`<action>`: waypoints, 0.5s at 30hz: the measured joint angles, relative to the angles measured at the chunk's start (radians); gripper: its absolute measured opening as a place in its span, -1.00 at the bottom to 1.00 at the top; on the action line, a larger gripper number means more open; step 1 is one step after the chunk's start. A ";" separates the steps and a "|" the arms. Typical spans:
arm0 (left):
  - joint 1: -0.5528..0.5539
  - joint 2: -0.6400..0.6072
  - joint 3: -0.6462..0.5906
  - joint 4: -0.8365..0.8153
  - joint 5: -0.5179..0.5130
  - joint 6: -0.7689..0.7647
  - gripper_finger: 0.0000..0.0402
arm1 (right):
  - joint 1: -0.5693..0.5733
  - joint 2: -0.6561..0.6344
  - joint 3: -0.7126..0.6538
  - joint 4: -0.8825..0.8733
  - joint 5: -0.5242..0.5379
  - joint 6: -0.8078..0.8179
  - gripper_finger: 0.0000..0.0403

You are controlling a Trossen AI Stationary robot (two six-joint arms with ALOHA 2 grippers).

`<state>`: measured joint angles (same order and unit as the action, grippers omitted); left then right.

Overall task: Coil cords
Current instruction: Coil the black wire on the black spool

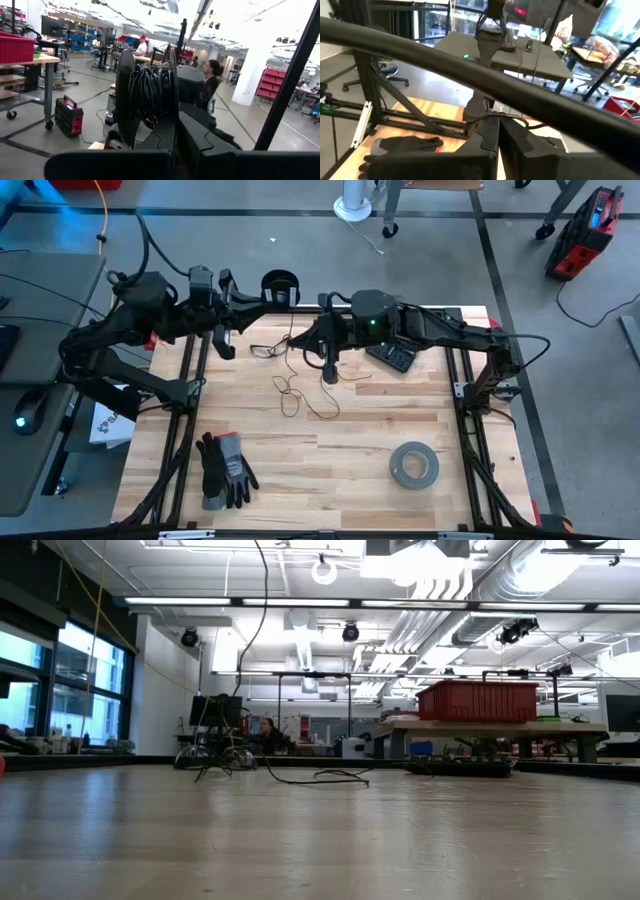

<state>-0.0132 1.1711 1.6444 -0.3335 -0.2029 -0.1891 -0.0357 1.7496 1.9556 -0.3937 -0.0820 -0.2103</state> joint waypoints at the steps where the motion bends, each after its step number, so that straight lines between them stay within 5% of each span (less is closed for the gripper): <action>1: 0.000 0.003 0.000 0.005 0.007 -0.002 -0.99 | 0.002 0.000 0.000 0.003 0.010 -0.001 -1.00; 12: 0.000 0.020 0.000 0.029 0.076 -0.025 -0.99 | 0.041 0.003 -0.001 0.093 0.080 -0.211 -1.00; 15: 0.000 0.020 0.000 0.032 0.086 -0.024 -0.99 | 0.055 0.005 -0.001 0.136 -0.003 -0.240 -1.00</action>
<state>-0.0135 1.1913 1.6444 -0.3012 -0.1166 -0.2128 0.0191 1.7542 1.9549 -0.2579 -0.0846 -0.4498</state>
